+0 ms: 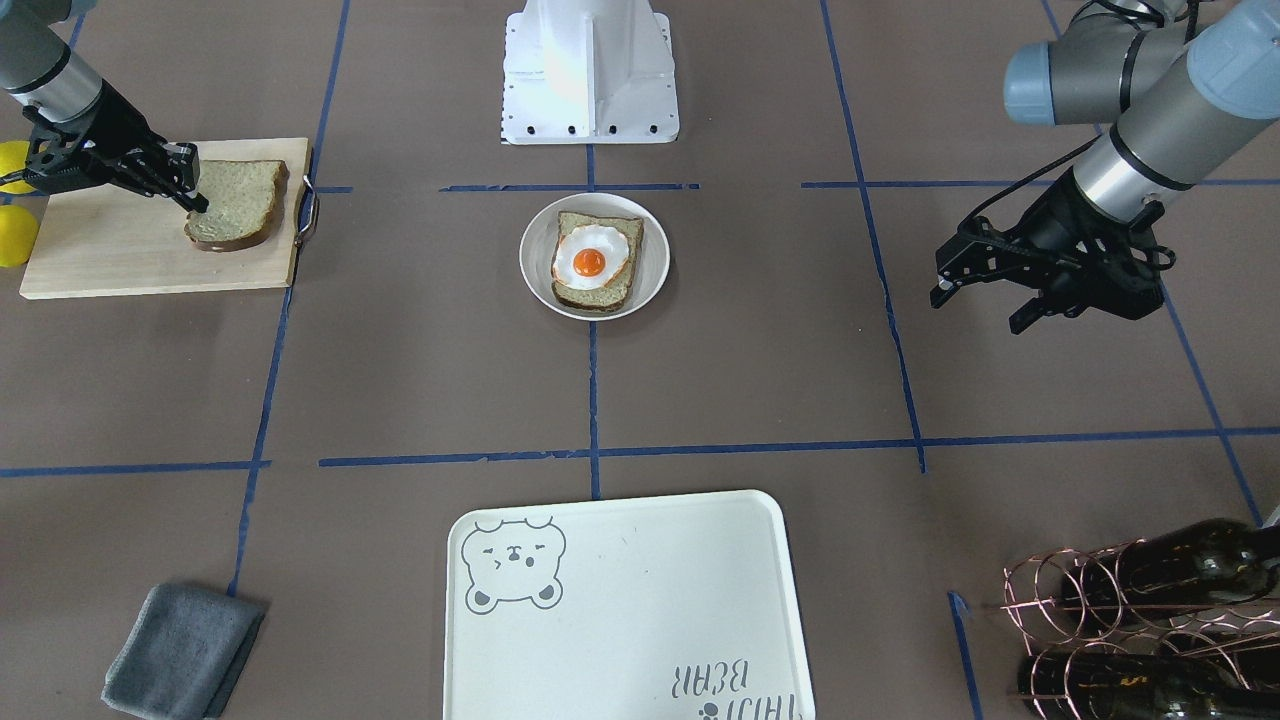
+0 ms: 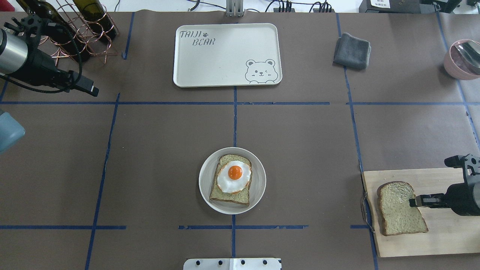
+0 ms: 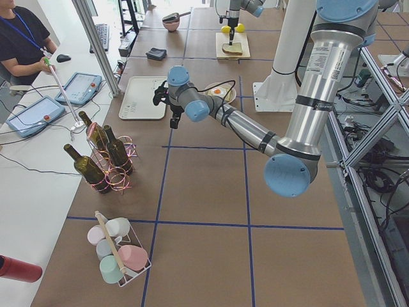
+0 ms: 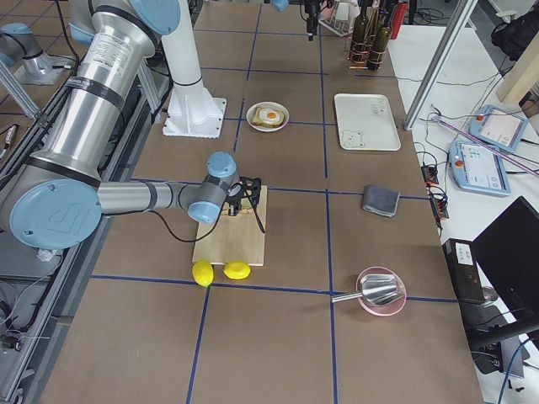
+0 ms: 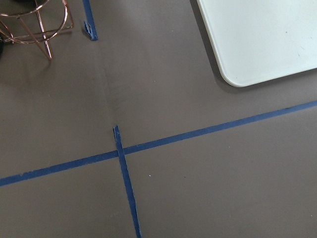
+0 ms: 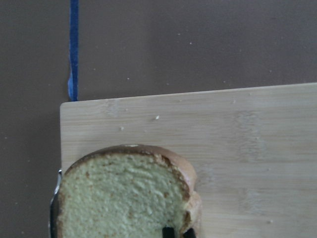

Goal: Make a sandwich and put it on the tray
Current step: 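Grasp the bread slice with the right gripper and lift it off the board, then carry the bread with the right gripper and lay it on the egg toast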

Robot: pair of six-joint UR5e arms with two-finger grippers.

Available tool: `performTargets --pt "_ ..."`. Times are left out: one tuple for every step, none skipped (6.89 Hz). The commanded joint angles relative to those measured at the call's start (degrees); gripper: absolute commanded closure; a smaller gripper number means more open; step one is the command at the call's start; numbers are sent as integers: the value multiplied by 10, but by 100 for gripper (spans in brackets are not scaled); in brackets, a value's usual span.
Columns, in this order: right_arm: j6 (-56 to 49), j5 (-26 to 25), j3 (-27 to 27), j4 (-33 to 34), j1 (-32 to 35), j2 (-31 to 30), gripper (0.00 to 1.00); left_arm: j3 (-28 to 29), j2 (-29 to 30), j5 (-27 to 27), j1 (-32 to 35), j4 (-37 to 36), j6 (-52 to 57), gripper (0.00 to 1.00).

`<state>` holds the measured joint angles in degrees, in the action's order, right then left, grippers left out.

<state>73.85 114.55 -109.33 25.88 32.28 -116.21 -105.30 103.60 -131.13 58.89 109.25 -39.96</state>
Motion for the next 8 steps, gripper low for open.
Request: performTargets --pt "16 103 0 -64 76 16 100 3 0 0 0 0 1 0" --pt "19 136 0 -74 108 42 100 2 0 0 1 0 1 0" --pt "49 135 1 -72 109 97 100 4 1 0 0 0 1 0" --pt "71 134 9 -45 108 156 100 6 2 -1 0 0 1 0" --pt "72 133 7 37 107 228 100 11 12 -2 -1 0 -3 0" --pt "72 132 4 128 106 300 100 11 19 -2 -4 0 -23 0" --pt "73 125 4 204 87 362 100 11 29 -1 -28 10 -54 0" --pt "73 98 4 289 57 428 100 11 32 0 -52 38 -101 0"
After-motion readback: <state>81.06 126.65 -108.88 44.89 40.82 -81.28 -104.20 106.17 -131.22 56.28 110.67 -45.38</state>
